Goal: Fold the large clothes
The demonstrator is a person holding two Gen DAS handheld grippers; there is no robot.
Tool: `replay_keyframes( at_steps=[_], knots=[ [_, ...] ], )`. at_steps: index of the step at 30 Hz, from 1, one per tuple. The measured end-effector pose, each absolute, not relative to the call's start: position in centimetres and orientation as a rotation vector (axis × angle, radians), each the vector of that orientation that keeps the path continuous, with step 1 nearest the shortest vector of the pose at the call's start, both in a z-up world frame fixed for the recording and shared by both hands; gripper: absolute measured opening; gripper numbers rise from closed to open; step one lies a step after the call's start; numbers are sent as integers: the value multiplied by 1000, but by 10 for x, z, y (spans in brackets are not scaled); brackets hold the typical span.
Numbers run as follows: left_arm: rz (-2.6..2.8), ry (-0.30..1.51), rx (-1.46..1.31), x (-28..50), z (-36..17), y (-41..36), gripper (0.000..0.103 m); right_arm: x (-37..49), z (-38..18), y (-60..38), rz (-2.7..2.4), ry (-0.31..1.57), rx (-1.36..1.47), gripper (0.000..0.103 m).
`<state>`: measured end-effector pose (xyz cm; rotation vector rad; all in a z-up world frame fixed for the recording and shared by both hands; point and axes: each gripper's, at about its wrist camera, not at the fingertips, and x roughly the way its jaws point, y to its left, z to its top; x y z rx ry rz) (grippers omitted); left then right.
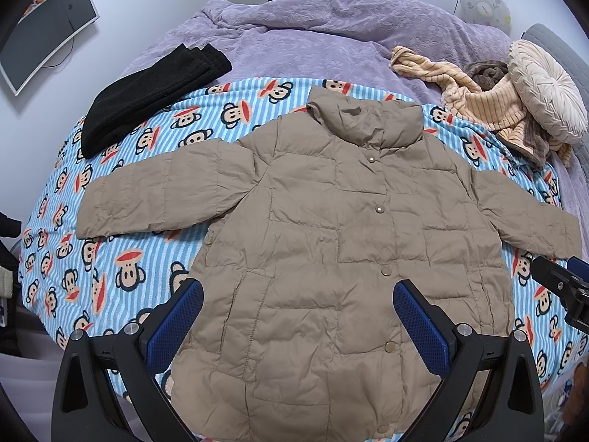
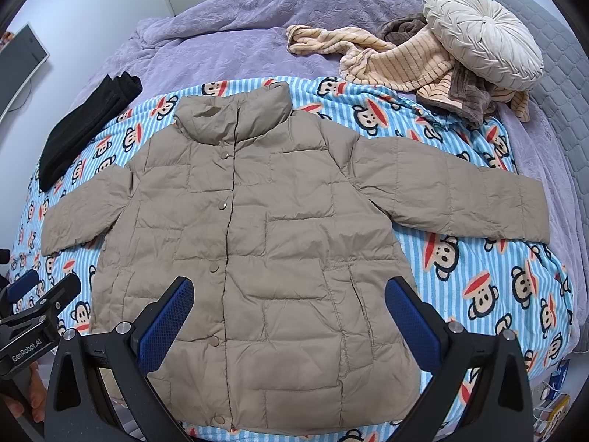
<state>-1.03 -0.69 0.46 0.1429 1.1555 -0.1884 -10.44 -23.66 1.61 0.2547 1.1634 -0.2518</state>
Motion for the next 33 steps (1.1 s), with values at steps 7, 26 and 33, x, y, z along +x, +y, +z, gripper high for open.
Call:
replay_keyframes(
  at_steps=[7, 26, 33],
  knots=[
    [-188, 1155, 143, -10, 4, -7, 103, -103, 17, -236, -252, 1163, 253, 103],
    [-188, 1156, 143, -11, 5, -8, 103, -103, 18, -234, -252, 1161, 251, 103],
    [-188, 1156, 144, -10, 5, -8, 103, -103, 18, -234, -252, 1161, 252, 103]
  ],
)
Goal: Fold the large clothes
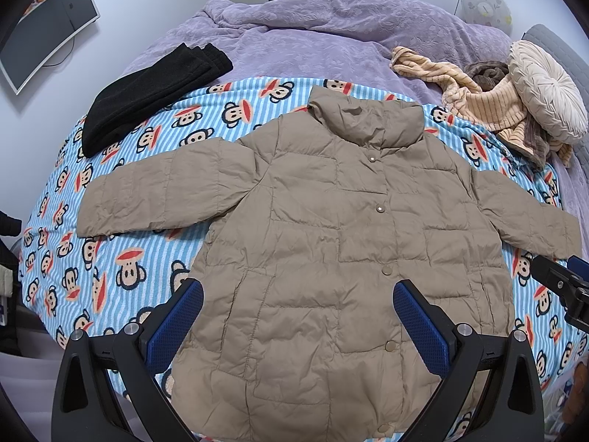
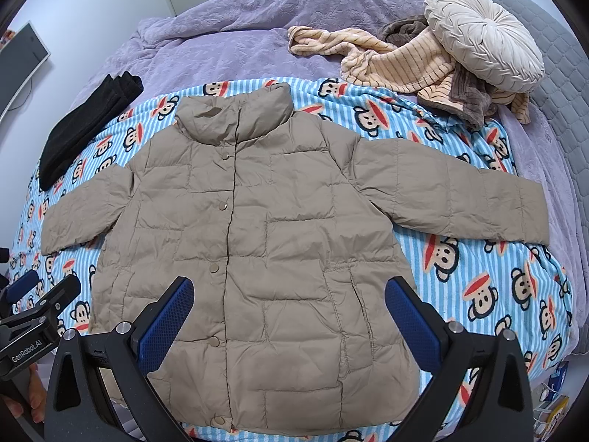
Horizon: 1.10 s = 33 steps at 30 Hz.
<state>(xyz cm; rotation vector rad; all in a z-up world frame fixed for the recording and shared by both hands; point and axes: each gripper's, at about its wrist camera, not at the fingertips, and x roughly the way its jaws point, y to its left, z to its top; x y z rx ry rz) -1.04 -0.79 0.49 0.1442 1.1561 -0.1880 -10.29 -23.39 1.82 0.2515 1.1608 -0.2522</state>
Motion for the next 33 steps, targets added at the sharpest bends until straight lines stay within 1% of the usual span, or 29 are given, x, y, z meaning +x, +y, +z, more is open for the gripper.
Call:
replay_keyframes(
  at_steps=[33],
  knots=[
    [-189, 1156, 145, -10, 5, -8, 103, -102, 16, -235, -252, 1160, 251, 103]
  ],
)
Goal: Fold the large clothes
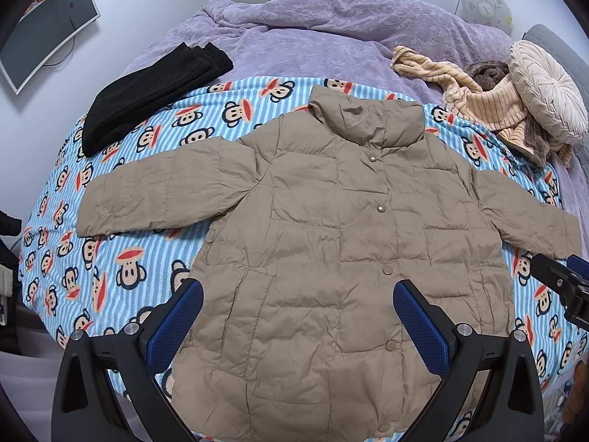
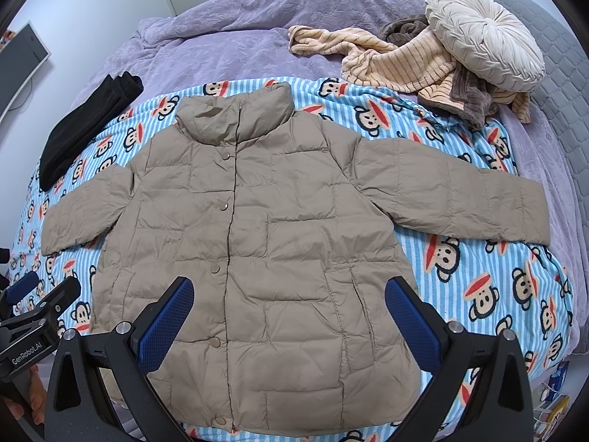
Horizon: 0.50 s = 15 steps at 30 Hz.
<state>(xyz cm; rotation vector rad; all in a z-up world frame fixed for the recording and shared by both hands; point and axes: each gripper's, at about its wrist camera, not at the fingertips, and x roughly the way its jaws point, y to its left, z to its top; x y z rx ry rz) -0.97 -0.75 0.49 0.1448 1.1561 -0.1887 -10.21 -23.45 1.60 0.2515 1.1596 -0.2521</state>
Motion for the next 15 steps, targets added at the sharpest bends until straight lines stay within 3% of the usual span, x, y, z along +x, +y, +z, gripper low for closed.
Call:
replay_keyframes(
  at_steps=[15],
  knots=[
    [-162, 1171, 122, -20, 1, 10, 103, -92, 9, -228, -234, 1182, 257, 103]
  ],
)
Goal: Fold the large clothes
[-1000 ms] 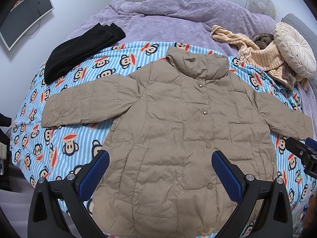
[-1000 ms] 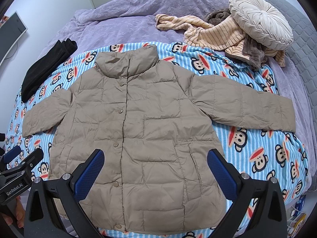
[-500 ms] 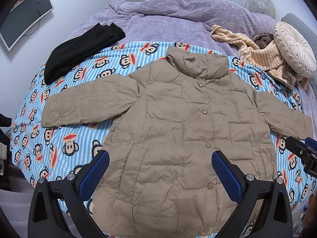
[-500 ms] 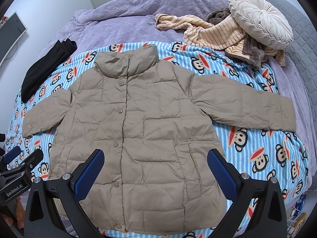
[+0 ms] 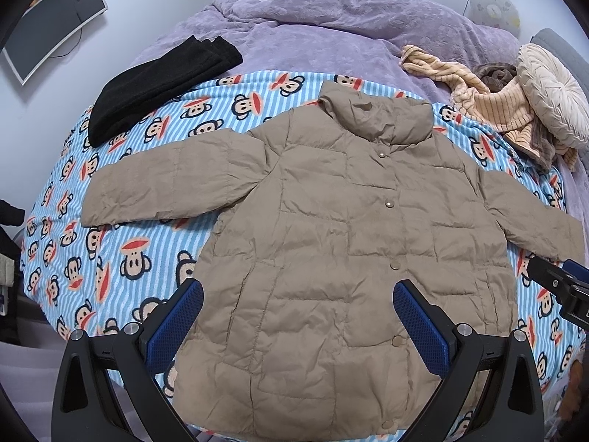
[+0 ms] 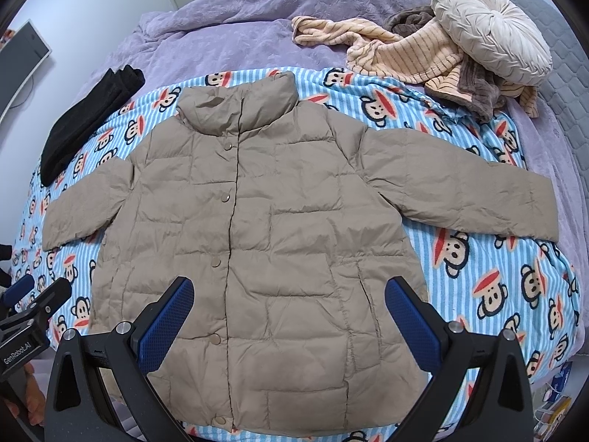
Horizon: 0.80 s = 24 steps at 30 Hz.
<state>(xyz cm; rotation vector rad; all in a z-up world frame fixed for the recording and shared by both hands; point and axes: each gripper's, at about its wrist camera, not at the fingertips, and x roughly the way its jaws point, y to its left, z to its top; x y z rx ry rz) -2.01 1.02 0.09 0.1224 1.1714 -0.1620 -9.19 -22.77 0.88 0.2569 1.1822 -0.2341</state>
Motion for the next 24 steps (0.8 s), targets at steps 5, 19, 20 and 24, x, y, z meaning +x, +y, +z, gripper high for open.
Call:
replay_keyframes(
  at_steps=[5, 19, 20, 24],
  knots=[
    [-182, 1182, 102, -16, -3, 18, 103, -93, 1, -226, -234, 1188, 261, 103],
    [-244, 1252, -6, 37, -57, 85, 103, -56, -40, -145, -181, 1258, 327, 103],
    [-236, 1253, -26, 43, -64, 97, 103, -52, -46, -136, -171, 1270, 327, 103],
    [-193, 1242, -150, 72, -91, 157, 103, -30, -74, -98, -118, 1315, 327, 103]
  ],
)
